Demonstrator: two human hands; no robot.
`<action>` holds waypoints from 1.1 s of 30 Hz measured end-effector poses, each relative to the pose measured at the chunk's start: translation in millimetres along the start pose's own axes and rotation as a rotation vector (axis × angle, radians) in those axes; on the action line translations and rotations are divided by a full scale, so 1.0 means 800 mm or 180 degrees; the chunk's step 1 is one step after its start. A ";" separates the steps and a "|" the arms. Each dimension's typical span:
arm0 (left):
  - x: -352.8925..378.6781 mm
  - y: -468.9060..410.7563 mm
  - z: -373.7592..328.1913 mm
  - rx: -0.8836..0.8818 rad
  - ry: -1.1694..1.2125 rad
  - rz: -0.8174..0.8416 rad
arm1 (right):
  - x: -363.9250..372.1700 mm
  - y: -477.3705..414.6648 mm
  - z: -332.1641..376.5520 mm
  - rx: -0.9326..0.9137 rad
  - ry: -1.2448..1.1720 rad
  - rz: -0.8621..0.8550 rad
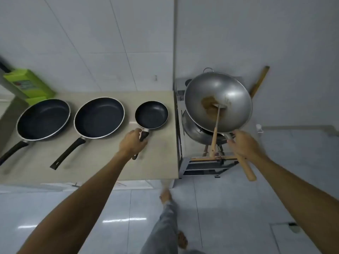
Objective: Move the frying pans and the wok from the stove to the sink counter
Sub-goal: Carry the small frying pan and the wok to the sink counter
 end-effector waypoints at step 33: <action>0.151 -0.080 0.026 -0.2211 0.2731 0.0934 | 0.144 -0.034 -0.115 0.2278 -0.2094 0.0728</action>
Point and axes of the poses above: each hand's wrist, its own y-axis away from the middle knuckle, its own x-axis out of the palm, z = x × y, the point moved 8 cm from there along -y, towards the middle knuckle, and after that the axes turned 8 degrees about -z, right-handed, at the moved point
